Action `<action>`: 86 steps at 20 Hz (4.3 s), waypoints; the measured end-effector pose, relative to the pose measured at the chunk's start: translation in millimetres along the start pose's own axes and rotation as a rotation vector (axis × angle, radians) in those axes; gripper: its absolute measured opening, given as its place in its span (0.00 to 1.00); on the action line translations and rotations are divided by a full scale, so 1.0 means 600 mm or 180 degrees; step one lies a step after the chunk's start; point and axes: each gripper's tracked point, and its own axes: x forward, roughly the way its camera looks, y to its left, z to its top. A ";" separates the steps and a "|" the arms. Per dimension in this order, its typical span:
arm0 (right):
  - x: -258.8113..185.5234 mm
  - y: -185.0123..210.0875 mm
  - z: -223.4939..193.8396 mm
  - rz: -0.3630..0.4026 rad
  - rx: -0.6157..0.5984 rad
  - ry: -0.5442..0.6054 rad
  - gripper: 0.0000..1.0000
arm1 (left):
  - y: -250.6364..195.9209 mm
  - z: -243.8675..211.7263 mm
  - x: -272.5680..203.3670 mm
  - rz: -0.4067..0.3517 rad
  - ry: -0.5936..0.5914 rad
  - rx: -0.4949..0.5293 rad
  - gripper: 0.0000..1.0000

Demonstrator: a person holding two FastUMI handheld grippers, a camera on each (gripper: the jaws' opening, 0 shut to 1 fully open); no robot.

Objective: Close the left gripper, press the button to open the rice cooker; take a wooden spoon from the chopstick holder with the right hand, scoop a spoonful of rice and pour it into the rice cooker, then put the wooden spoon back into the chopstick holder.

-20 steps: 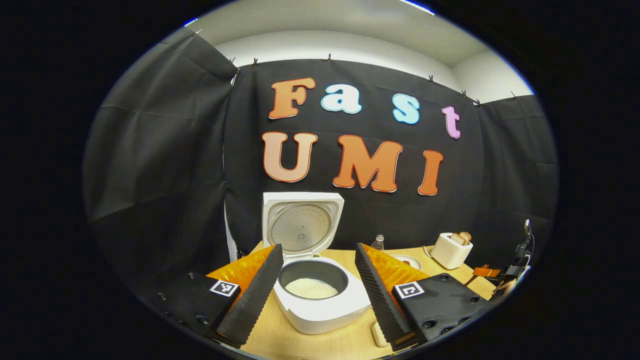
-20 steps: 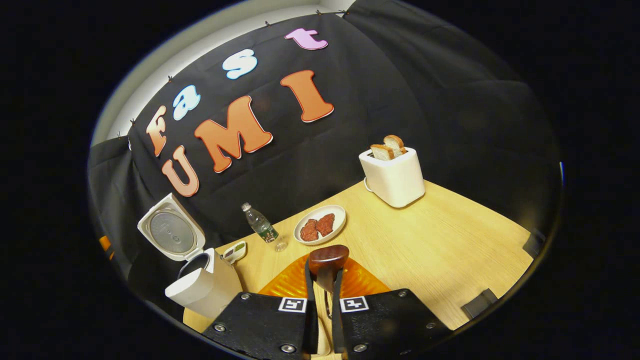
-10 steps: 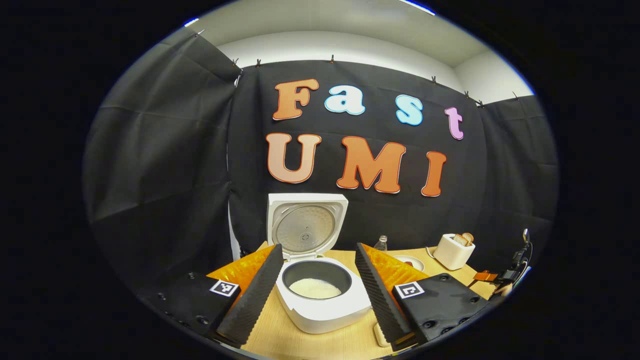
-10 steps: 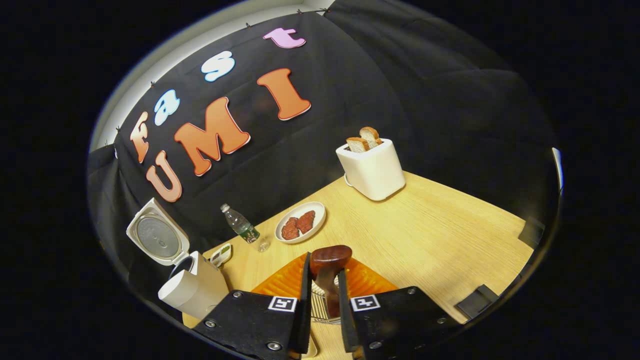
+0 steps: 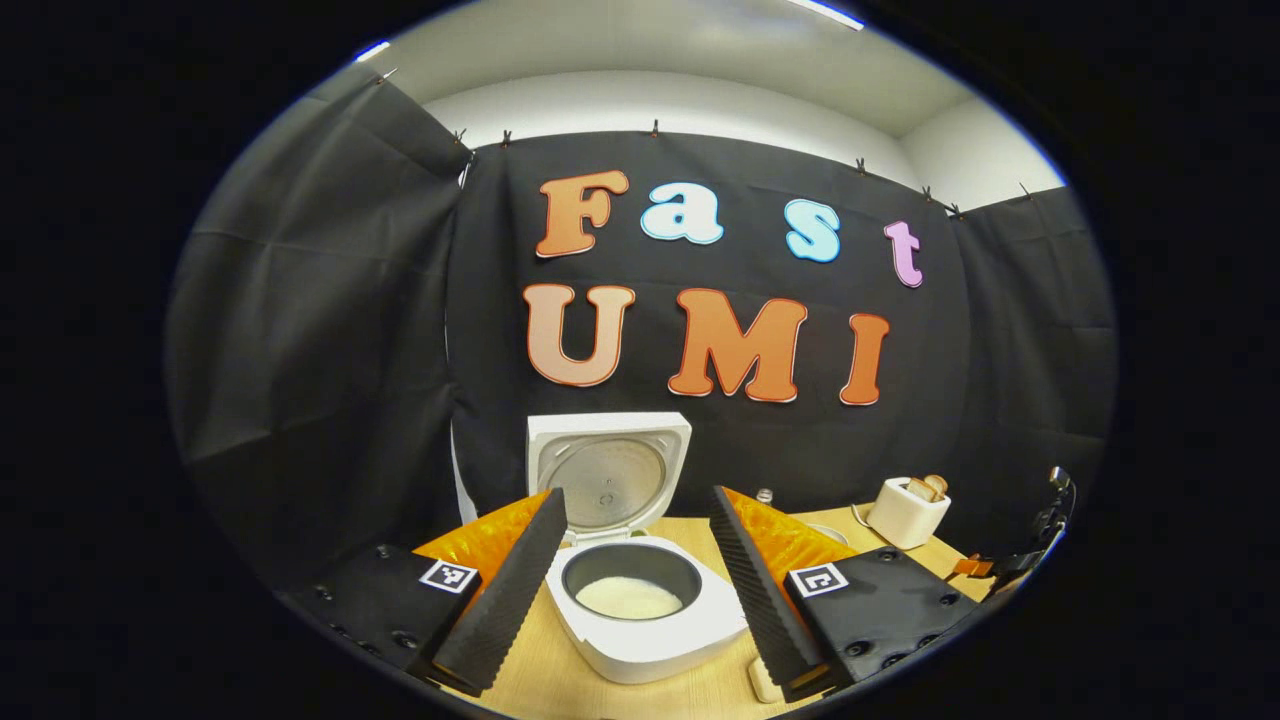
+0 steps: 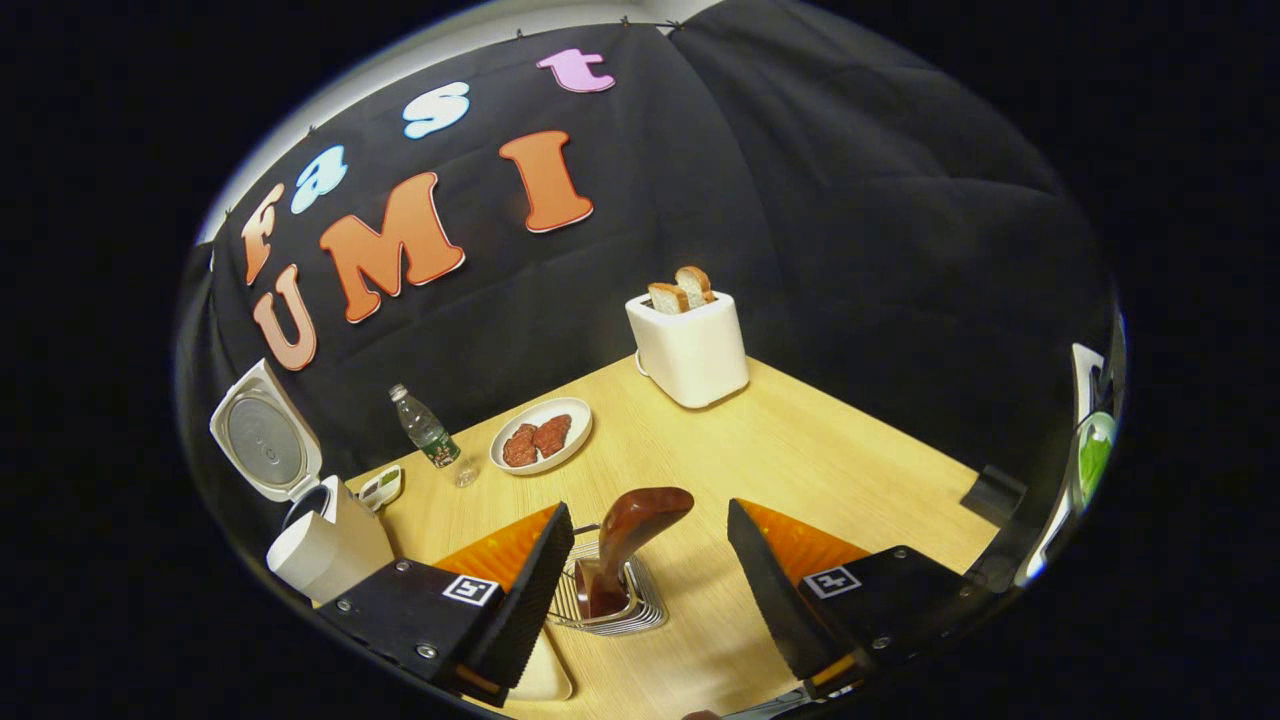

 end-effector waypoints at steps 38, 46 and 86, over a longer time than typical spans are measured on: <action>-0.128 0.001 0.078 -0.0090 -0.0326 -0.0291 0.95 | 0.029 -0.069 0.405 0.0043 0.0883 -0.0122 0.98; -0.150 0.042 0.060 0.0187 -0.0357 -0.0225 0.95 | -0.039 -0.201 0.265 -0.0269 0.1284 -0.0064 1.00; -0.167 0.055 0.094 0.0294 -0.0394 -0.0341 0.95 | -0.058 -0.287 0.161 -0.0149 0.1079 0.0024 1.00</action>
